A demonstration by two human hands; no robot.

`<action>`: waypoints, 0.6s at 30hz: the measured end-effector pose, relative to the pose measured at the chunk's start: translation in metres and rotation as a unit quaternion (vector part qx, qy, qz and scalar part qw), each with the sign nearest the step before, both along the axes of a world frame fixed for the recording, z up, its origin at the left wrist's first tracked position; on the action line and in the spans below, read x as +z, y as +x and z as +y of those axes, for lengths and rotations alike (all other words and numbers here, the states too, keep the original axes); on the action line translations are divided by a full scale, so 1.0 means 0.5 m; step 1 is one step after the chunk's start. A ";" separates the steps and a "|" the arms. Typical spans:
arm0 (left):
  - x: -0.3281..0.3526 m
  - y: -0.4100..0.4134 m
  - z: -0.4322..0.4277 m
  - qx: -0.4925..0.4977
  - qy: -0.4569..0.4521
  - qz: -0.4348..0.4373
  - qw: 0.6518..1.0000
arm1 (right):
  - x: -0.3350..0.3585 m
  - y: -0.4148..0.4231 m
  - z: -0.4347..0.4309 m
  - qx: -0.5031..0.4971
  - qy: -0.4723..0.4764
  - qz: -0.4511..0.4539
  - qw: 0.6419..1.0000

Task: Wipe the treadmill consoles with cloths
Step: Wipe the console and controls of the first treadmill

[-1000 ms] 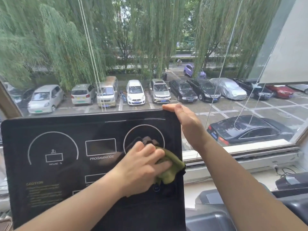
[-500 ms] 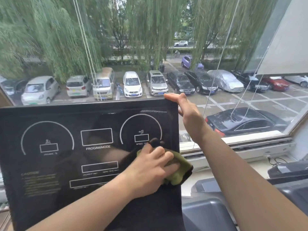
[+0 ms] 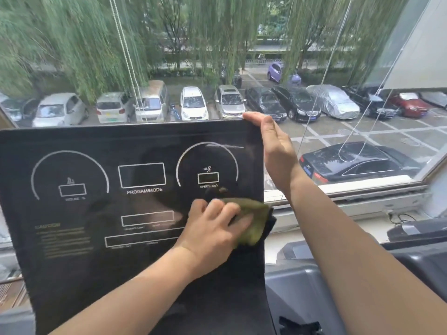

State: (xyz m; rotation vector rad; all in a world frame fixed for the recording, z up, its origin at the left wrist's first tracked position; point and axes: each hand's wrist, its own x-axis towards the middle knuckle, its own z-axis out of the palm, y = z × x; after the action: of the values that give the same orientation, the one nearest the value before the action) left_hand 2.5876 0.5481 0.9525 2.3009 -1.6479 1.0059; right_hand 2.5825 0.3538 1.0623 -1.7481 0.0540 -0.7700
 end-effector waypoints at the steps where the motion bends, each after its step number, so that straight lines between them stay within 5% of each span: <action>1: -0.016 -0.008 0.016 -0.042 0.068 -0.002 0.997 | -0.001 -0.001 0.002 -0.007 -0.005 0.001 1.000; 4: 0.026 0.023 0.037 -0.083 0.109 -0.007 0.990 | -0.001 -0.002 0.011 -0.015 -0.006 -0.002 1.000; 8: 0.151 0.100 0.033 0.079 -0.116 -0.001 0.990 | -0.006 0.001 0.012 -0.022 -0.004 0.009 1.000; 11: 0.163 0.106 0.015 0.171 -0.180 0.024 0.968 | -0.004 -0.004 0.020 -0.018 0.011 0.019 1.000; 15: 0.026 0.012 -0.003 0.146 -0.151 0.025 0.977 | -0.013 -0.020 0.035 -0.024 -0.039 0.052 0.998; 18: -0.086 -0.058 0.033 0.022 0.005 0.025 0.999 | -0.043 -0.048 0.029 -0.029 -0.050 0.067 0.996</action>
State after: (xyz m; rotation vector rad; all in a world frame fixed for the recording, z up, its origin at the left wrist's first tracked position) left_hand 2.5584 0.5648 0.9097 2.3572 -1.5940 0.9442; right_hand 2.5583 0.3685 1.0405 -1.8992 0.1599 -0.7061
